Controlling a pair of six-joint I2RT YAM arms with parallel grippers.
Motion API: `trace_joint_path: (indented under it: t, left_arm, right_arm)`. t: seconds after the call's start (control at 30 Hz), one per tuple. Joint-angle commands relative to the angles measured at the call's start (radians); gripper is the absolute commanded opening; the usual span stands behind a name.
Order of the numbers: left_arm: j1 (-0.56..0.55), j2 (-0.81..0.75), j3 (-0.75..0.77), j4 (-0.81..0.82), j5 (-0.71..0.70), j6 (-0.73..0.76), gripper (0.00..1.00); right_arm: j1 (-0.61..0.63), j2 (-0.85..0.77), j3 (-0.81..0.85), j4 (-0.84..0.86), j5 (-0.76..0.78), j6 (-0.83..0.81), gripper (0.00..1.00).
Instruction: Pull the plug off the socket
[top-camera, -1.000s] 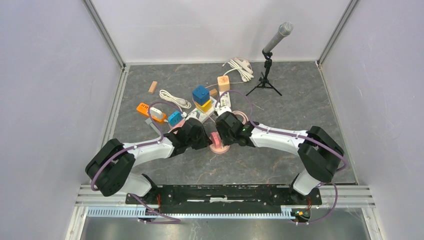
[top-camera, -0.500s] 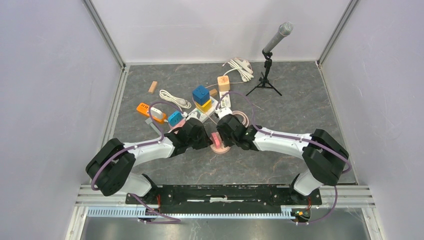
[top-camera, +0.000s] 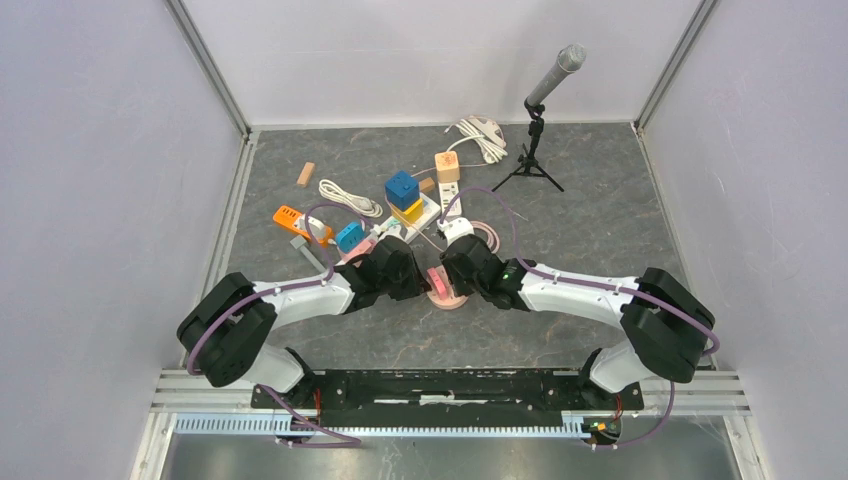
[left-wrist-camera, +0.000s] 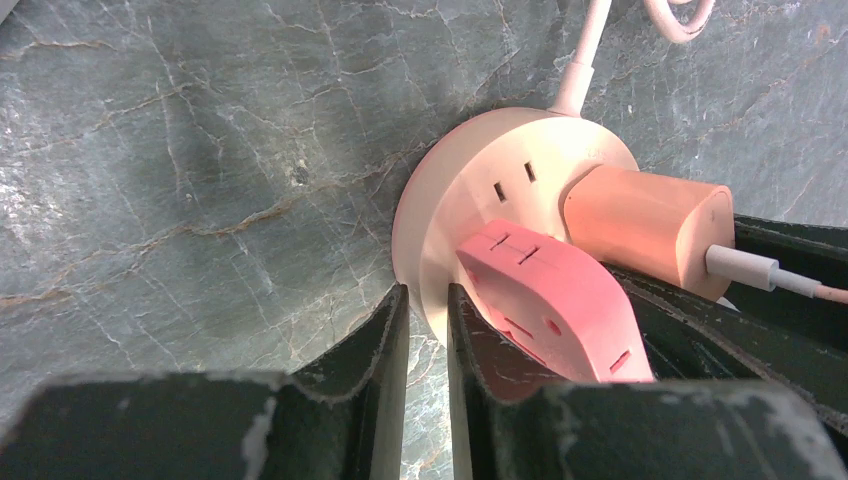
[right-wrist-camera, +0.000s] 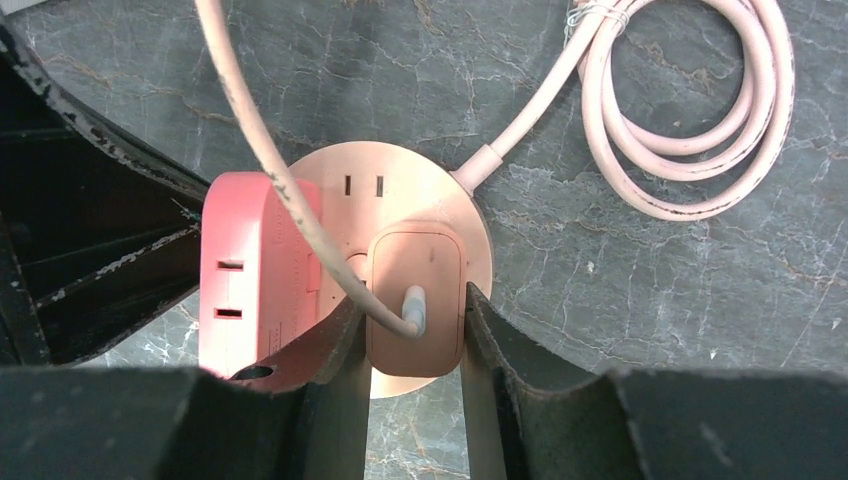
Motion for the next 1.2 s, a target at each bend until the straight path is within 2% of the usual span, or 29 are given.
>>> trace_joint_path:
  t: [0.0, 0.13, 0.27, 0.57, 0.67, 0.9, 1.03, 1.17]
  left_arm:
    - [0.01, 0.052, -0.053, -0.276, -0.103, 0.056, 0.26]
    - [0.01, 0.021, -0.043, -0.254, -0.065, 0.059, 0.29]
    - [0.01, -0.005, -0.056, -0.215, -0.023, 0.051, 0.32]
    - [0.01, -0.007, -0.13, -0.132, 0.023, 0.044, 0.38]
    - [0.01, 0.004, -0.125, -0.151, 0.019, 0.049, 0.36]
    - [0.003, 0.045, -0.117, -0.274, -0.092, 0.042, 0.31]
    - [-0.001, 0.054, -0.138, -0.279, -0.108, 0.04, 0.3]
    - [-0.005, 0.06, -0.149, -0.279, -0.116, 0.036, 0.29]
  right_arm:
    - [-0.024, -0.038, 0.014, 0.074, -0.088, 0.124, 0.0]
    - [-0.049, -0.015, -0.014, 0.111, -0.189, 0.184, 0.0]
    - [-0.045, 0.0, -0.041, 0.217, -0.279, 0.173, 0.0]
    - [0.021, 0.079, 0.011, 0.211, -0.203, 0.092, 0.0]
    - [0.031, 0.083, 0.029, 0.196, -0.213, 0.099, 0.0]
    - [0.007, 0.047, 0.109, 0.122, -0.267, 0.159, 0.0]
    - [-0.043, 0.041, 0.094, 0.143, -0.375, 0.228, 0.0]
    - [-0.05, 0.057, 0.077, 0.176, -0.38, 0.238, 0.0]
